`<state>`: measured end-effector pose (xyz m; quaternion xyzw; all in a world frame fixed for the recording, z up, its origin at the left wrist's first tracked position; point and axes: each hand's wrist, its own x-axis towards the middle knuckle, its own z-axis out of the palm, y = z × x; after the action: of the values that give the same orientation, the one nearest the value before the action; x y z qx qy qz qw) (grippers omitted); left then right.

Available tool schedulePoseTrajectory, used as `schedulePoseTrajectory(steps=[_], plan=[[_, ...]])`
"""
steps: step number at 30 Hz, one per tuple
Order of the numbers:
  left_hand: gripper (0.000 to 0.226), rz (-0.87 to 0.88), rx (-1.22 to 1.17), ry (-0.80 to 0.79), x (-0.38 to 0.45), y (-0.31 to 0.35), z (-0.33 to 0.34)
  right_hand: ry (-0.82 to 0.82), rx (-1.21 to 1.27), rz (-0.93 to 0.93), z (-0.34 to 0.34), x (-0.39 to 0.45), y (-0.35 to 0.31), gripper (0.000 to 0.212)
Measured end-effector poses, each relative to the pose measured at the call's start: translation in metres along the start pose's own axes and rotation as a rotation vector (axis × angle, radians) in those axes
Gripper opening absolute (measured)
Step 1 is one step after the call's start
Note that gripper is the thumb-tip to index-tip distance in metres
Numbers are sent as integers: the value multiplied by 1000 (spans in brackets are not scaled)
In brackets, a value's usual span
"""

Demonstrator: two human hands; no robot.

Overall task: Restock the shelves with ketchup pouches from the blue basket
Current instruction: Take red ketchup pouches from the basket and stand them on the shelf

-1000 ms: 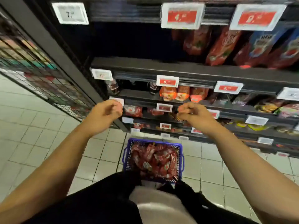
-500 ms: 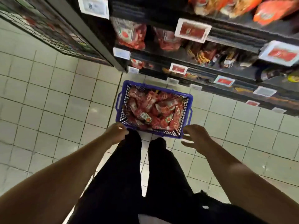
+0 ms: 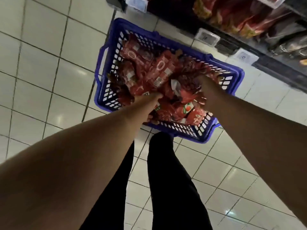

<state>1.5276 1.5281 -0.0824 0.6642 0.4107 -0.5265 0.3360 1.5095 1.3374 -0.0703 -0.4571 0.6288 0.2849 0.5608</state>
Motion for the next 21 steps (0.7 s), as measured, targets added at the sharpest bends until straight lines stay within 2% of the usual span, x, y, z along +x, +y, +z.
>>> schedulePoseTrajectory(steps=[2,3,5,7,9,12,15,17,18,21], plan=[[63,-60,-94,-16,13,-2,18,-40,61,15,8,16,-3,28],[73,-59,-154,36,21,-5,24,-62,85,19,13,23,-5,28],[69,-5,-235,150,30,-13,32,-106,85,10,19,33,-5,20],[70,36,-286,184,35,-20,33,-75,88,-9,21,38,-3,12],[85,72,-287,176,34,-25,27,0,139,-15,17,41,-1,18],[87,169,-191,152,29,-30,8,-11,193,-53,7,36,1,20],[72,213,-203,41,13,-36,-16,-39,221,-50,-8,17,12,34],[55,247,-232,-46,-3,-37,-33,-73,291,-39,-16,-6,22,22],[52,290,-225,-89,-13,-38,-42,-120,324,-37,-20,-22,26,15],[54,415,-151,-205,-59,-35,-70,-332,439,-13,-28,-81,37,27]])
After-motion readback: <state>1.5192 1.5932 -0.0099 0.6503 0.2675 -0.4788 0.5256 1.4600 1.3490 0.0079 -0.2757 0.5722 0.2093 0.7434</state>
